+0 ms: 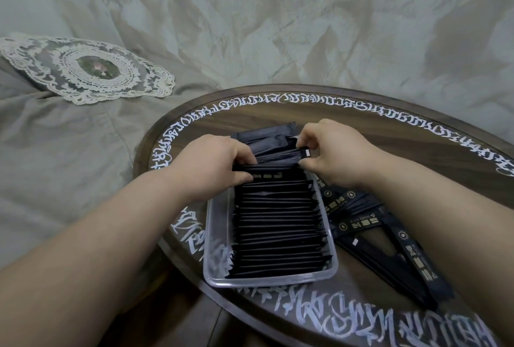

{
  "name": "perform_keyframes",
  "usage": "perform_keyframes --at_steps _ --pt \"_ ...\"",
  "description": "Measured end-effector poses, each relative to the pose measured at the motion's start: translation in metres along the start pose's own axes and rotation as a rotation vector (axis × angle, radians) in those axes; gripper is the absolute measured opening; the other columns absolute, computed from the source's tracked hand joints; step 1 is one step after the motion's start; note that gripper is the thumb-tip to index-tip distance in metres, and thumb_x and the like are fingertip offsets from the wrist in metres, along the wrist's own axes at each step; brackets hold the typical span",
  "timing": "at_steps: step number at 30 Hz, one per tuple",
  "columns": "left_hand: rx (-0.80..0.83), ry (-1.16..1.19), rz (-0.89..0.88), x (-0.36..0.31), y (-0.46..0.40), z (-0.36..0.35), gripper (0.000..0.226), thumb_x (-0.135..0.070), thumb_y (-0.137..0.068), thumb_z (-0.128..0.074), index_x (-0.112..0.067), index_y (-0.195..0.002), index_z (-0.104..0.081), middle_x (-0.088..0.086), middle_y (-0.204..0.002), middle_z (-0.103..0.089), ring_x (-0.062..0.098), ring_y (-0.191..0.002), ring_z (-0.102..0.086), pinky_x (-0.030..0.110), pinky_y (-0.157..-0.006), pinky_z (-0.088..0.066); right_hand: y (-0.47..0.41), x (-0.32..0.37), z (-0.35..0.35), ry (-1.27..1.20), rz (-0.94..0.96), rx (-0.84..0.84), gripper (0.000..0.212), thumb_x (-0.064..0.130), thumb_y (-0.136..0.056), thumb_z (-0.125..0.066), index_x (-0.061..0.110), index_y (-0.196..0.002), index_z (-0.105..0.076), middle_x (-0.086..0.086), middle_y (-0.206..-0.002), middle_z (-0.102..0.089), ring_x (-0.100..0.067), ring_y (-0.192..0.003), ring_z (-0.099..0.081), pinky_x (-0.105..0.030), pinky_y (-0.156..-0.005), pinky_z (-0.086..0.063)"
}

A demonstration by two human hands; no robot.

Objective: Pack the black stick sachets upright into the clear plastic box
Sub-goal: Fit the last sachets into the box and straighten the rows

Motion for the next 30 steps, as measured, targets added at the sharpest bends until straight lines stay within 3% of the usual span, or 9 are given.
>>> perform_keyframes --at_steps 3,6,10,15,20,23,27,30 --pt "0.047 0.037 -0.014 -0.005 0.001 0.002 0.027 -0.039 -0.083 -0.071 -0.035 -0.109 -0.069 -0.012 -0.097 -0.07 0.002 -0.081 -0.054 0.02 -0.078 -0.043 0.001 0.003 0.005 -0.075 0.024 -0.074 0.009 0.022 -0.086 -0.065 0.027 -0.088 -0.058 0.009 -0.086 -0.051 -0.014 -0.085 -0.052 -0.022 -0.07 -0.033" --pt "0.043 0.067 -0.007 -0.005 0.003 0.002 0.031 -0.041 -0.082 -0.072 -0.034 -0.113 -0.069 -0.013 -0.097 -0.071 -0.001 -0.08 -0.054 0.016 -0.078 -0.043 0.004 0.002 0.006 -0.134 0.048 -0.086 0.01 0.019 -0.086 -0.065 0.027 -0.081 -0.061 0.017 -0.071 -0.054 -0.001 -0.068 -0.051 -0.013 -0.057 -0.033" --pt "0.017 0.108 -0.018 -0.009 0.009 0.0 0.029 -0.039 -0.082 -0.072 -0.032 -0.111 -0.07 -0.014 -0.091 -0.069 -0.002 -0.079 -0.055 0.016 -0.078 -0.044 0.005 0.004 0.003 -0.154 0.091 -0.05 0.011 0.018 -0.085 -0.067 0.026 -0.079 -0.062 0.016 -0.069 -0.057 0.003 -0.065 -0.051 -0.005 -0.059 -0.034" --pt "-0.064 0.108 -0.02 -0.01 0.014 0.002 0.02 -0.036 -0.083 -0.072 -0.032 -0.102 -0.071 -0.022 -0.078 -0.059 0.004 -0.083 -0.058 0.024 -0.081 -0.045 0.005 0.007 -0.001 -0.109 0.112 0.027 0.009 0.018 -0.085 -0.064 0.026 -0.082 -0.067 0.012 -0.076 -0.063 -0.007 -0.072 -0.056 -0.017 -0.064 -0.036" --pt "-0.129 0.214 -0.027 -0.008 0.012 -0.003 0.031 -0.041 -0.075 -0.077 -0.03 -0.103 -0.068 -0.018 -0.083 -0.058 0.002 -0.076 -0.052 0.025 -0.077 -0.046 0.009 0.007 0.0 -0.096 0.141 0.047 0.011 0.028 -0.088 -0.061 0.025 -0.095 -0.07 0.021 -0.066 -0.053 0.008 -0.062 -0.049 -0.004 -0.058 -0.032" --pt "-0.205 0.163 -0.054 0.001 0.014 0.001 0.038 -0.046 -0.074 -0.075 -0.027 -0.107 -0.068 -0.016 -0.089 -0.054 0.007 -0.085 -0.052 0.028 -0.081 -0.045 0.012 0.008 -0.003 -0.008 0.191 0.066 0.013 0.032 -0.089 -0.06 0.027 -0.097 -0.069 0.024 -0.067 -0.051 0.004 -0.065 -0.049 -0.012 -0.058 -0.032" --pt "-0.17 0.081 -0.062 0.012 0.02 -0.002 0.034 -0.055 -0.082 -0.061 -0.032 -0.104 -0.071 -0.015 -0.097 -0.062 0.014 -0.097 -0.052 0.034 -0.087 -0.045 0.01 0.01 -0.004 0.055 0.211 0.012 0.019 0.033 -0.091 -0.056 0.023 -0.09 -0.072 0.011 -0.085 -0.063 -0.011 -0.084 -0.058 -0.026 -0.072 -0.039" --pt "-0.215 0.06 -0.027 0.014 0.019 0.0 0.023 -0.043 -0.09 -0.06 -0.03 -0.105 -0.072 -0.01 -0.101 -0.067 0.018 -0.1 -0.053 0.035 -0.087 -0.045 -0.001 0.01 0.002 0.071 0.164 -0.135 0.018 0.034 -0.09 -0.058 0.023 -0.096 -0.069 0.006 -0.096 -0.064 -0.019 -0.095 -0.057 -0.032 -0.08 -0.044"
Point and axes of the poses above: each hand's wrist, its own y-axis away from the middle knuckle, its own z-axis out of the back of the hand, x = y × z, the point moved 5 cm from there along -y, towards the middle knuckle
